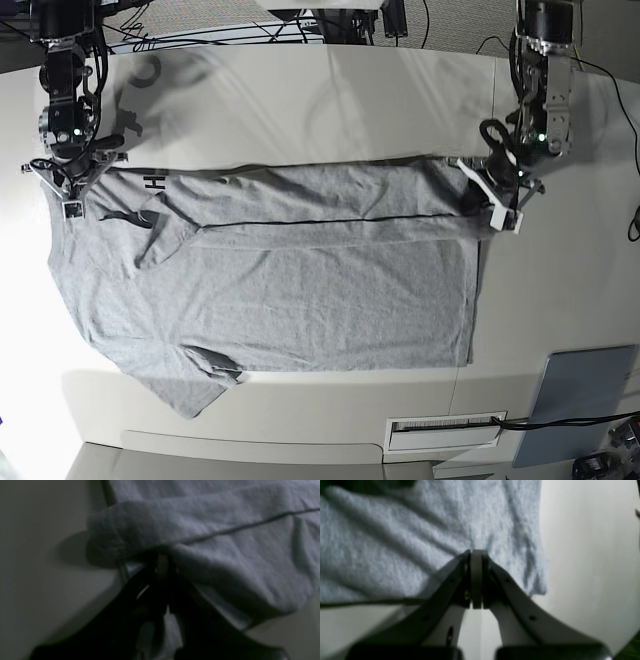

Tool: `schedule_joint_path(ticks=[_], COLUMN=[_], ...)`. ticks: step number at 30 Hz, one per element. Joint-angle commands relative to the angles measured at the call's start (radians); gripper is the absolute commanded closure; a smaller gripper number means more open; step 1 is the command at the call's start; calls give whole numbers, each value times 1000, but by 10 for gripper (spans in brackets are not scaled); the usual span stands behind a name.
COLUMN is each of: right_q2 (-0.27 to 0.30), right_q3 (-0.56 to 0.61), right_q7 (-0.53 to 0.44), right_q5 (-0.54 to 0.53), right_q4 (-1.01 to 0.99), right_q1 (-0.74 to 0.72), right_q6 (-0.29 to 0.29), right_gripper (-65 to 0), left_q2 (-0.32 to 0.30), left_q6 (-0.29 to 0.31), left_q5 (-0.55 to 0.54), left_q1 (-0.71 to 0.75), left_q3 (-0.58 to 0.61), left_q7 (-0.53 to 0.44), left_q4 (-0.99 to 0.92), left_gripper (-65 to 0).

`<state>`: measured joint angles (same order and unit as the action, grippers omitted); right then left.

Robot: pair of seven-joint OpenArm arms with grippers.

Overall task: Fold the T-shirt properly
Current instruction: 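Drag the shirt toward the robot base with both grippers, then release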

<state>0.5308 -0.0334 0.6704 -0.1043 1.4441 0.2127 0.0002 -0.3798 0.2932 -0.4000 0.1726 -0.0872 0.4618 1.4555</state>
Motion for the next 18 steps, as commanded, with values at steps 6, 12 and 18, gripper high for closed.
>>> schedule_joint_path(ticks=[6,12,18], right_q2=[21,71,70], right_q3=[-10,-35,-128], right_q7=[29,25,16], right_q5=[72,76,76], right_q4=[46,145,242], right_q1=[126,288,467], right_q6=[-37,-79,-79], right_gripper=[0,0,0], left_q2=[-25,-69,-91], left_q6=[4,4,5], left_q5=[112,108,108], left_q1=[139,256,392], left_q3=[5,5,5], left_q7=[98,98,94], left_q4=[40,82,127], left_gripper=[0,0,0])
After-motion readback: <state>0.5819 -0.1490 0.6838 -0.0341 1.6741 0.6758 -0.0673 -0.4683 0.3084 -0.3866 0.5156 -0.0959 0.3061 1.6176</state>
